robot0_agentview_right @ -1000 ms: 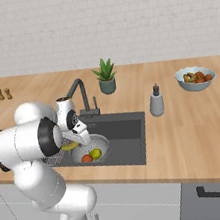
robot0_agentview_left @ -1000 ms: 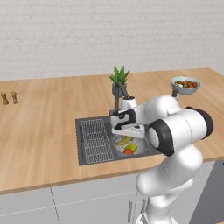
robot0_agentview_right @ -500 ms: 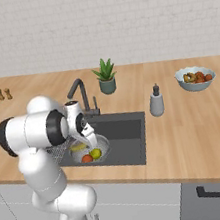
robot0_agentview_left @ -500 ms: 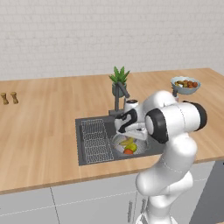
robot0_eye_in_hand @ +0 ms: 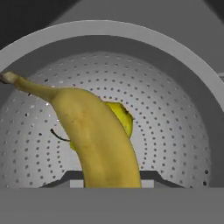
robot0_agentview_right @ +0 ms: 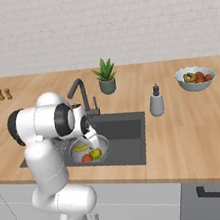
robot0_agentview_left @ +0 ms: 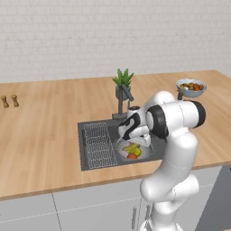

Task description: Put the colander in the sink, put the banana, pear, orange in the colander, and turn on the sink faucet and pour water over the colander.

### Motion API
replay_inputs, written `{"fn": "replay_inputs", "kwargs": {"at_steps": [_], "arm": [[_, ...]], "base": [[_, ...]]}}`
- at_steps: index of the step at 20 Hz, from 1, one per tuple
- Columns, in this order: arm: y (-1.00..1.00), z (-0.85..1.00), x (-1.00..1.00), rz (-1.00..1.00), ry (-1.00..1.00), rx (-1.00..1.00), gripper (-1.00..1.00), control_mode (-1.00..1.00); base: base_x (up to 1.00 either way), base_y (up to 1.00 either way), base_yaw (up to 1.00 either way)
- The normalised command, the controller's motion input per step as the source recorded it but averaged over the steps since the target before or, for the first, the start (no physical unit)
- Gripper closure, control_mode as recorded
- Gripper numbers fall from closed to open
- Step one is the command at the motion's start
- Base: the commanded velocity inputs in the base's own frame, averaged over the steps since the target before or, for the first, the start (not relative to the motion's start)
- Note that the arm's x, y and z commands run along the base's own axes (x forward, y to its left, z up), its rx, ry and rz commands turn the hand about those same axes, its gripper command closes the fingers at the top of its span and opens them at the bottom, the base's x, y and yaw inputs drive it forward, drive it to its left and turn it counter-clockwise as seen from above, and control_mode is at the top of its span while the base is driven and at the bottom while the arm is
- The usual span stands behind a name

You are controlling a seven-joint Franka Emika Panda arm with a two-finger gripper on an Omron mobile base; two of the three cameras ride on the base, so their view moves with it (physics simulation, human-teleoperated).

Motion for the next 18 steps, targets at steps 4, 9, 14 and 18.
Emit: {"fn": "replay_inputs", "kwargs": {"at_steps": [4, 9, 14, 18], "arm": [[-0.09, -0.2, 0.16, -0.01, 0.0, 0.0, 1.0, -1.0], [-0.06, -0.15, 0.06, 0.0, 0.0, 0.0, 1.0, -1.0], [0.0, -0.02, -0.01, 0.0, 0.0, 0.0, -1.0, -1.0], [0.0, 0.0, -0.1, -0.03, 0.0, 0.0, -1.0, -1.0]], "base": [[0.0, 0.0, 0.0], [0.0, 0.0, 0.0], [0.0, 0.0, 0.0], [0.0, 0.0, 0.0]]}}
